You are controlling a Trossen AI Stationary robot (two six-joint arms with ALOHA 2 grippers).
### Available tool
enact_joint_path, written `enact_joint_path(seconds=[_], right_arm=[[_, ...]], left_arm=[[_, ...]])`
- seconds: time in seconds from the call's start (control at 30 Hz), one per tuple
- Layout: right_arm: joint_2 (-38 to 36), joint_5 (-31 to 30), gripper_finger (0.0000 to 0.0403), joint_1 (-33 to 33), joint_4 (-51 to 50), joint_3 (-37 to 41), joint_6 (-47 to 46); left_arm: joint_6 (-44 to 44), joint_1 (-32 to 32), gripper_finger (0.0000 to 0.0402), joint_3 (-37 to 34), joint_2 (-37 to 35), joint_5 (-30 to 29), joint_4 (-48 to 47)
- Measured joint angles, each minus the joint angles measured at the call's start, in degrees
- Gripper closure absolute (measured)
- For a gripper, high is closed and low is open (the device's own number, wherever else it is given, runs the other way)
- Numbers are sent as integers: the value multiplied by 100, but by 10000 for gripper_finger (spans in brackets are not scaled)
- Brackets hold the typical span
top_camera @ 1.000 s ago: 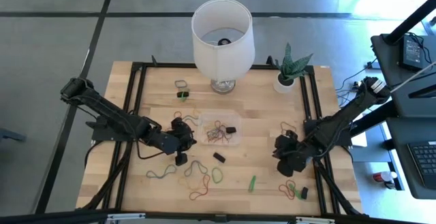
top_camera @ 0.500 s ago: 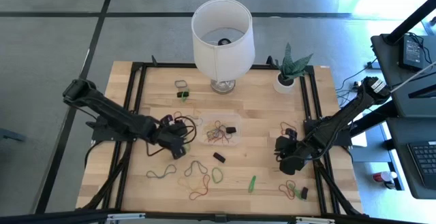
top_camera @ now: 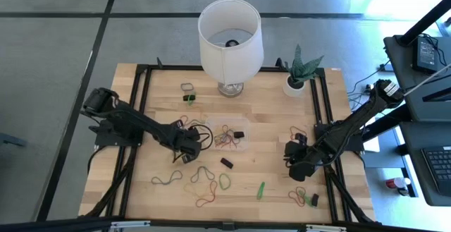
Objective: Pick and place rubber bands into bin
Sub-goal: Put the green rubber band into the container
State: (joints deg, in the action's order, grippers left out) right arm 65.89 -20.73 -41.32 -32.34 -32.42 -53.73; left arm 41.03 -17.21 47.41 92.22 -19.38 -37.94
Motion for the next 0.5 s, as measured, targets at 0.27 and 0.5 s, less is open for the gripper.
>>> enact_joint_path(seconds=[0.27, 0.5], right_arm=[[0, 0, 333, 0, 102, 0, -162], [2, 0, 333, 0, 122, 0, -146]], left_arm=[[-121, 9, 323, 50, 542, 109, 72], [-195, -151, 398, 260, 166, 382, -298]])
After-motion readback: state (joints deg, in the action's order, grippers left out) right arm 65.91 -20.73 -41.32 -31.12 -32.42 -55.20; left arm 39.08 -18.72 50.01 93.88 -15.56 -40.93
